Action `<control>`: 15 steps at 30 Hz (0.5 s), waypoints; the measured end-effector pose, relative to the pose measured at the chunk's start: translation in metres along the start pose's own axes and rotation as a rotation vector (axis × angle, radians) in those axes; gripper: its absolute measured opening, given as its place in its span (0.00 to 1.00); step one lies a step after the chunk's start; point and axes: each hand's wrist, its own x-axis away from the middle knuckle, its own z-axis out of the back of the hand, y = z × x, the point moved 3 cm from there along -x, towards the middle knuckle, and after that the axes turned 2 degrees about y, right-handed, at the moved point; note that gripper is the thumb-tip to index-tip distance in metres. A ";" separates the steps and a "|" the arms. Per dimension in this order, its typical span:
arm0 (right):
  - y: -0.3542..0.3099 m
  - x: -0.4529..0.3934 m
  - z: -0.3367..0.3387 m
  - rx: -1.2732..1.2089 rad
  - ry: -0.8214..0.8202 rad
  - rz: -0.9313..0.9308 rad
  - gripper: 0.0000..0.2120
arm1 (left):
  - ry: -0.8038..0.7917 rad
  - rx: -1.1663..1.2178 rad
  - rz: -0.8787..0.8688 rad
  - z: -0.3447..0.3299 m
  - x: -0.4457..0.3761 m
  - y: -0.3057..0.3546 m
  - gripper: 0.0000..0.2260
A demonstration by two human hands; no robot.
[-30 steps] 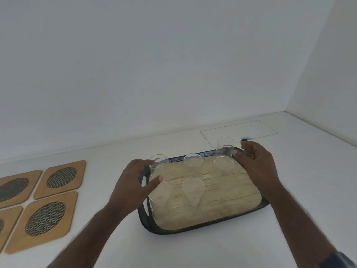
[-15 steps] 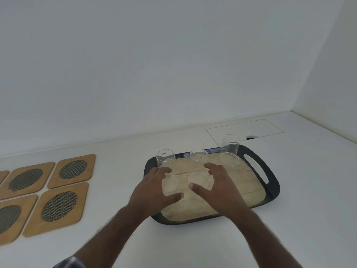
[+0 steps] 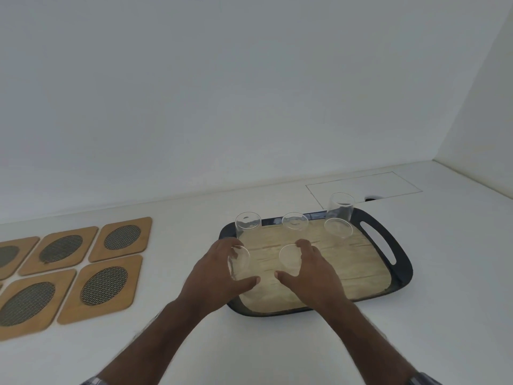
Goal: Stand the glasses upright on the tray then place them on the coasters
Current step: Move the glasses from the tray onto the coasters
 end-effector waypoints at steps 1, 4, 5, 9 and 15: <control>0.000 0.000 -0.001 -0.004 0.001 -0.004 0.36 | 0.022 0.022 0.008 0.004 0.002 0.001 0.30; 0.000 0.002 -0.002 -0.016 0.012 -0.026 0.35 | 0.081 0.058 0.034 0.016 0.010 0.003 0.29; 0.000 0.003 -0.001 -0.021 0.018 -0.030 0.34 | 0.102 0.063 0.040 0.019 0.013 0.003 0.28; -0.004 0.006 0.000 -0.051 0.052 -0.031 0.32 | 0.158 0.066 0.059 0.028 0.021 -0.003 0.28; -0.020 0.016 0.008 -0.177 0.170 0.032 0.33 | 0.217 0.064 0.099 0.043 0.033 -0.018 0.30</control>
